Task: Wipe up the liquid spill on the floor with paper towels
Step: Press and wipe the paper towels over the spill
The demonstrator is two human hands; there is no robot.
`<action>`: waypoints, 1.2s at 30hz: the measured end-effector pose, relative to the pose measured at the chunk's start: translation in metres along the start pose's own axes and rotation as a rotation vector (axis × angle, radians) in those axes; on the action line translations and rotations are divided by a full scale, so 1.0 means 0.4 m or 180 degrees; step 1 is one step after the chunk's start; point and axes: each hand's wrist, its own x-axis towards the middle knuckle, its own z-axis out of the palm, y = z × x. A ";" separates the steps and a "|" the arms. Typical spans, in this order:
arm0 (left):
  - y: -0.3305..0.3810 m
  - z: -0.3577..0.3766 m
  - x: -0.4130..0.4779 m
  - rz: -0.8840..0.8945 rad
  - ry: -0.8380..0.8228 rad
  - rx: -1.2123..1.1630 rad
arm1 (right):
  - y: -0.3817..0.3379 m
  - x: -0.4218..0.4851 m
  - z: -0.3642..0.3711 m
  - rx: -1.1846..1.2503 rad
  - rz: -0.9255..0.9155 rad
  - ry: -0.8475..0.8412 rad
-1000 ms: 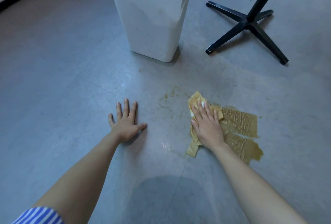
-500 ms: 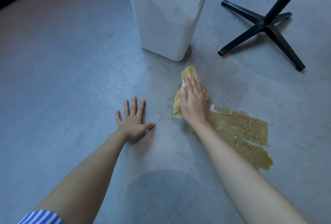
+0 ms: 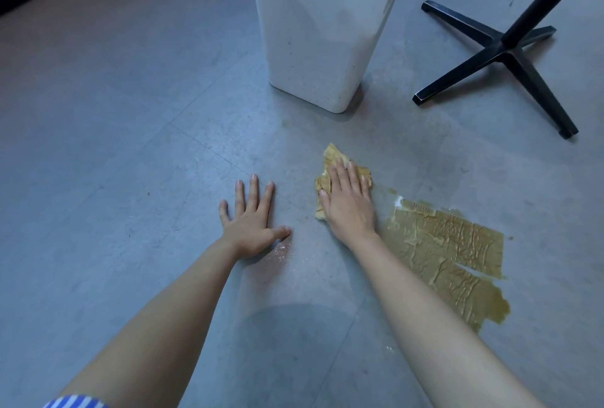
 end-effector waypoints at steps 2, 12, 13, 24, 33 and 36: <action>-0.001 -0.002 0.000 0.0005 -0.0001 -0.0003 | 0.016 0.007 -0.005 0.0085 0.0318 -0.0019; 0.000 -0.008 -0.001 0.0003 -0.0046 -0.0099 | 0.070 -0.062 -0.002 0.0100 0.0278 0.0009; 0.000 -0.007 -0.001 0.0005 -0.0044 -0.0098 | 0.079 -0.082 0.004 0.0066 0.0281 0.0062; 0.000 -0.006 -0.003 0.0005 -0.0036 -0.0047 | 0.116 -0.120 0.012 0.0167 0.0857 0.0090; 0.003 -0.006 -0.002 0.0000 -0.0059 -0.0005 | 0.019 -0.133 0.005 0.0227 -0.0490 -0.0137; 0.003 -0.007 -0.002 -0.0009 -0.0057 0.0011 | 0.016 -0.123 0.019 0.0147 -0.0540 -0.0235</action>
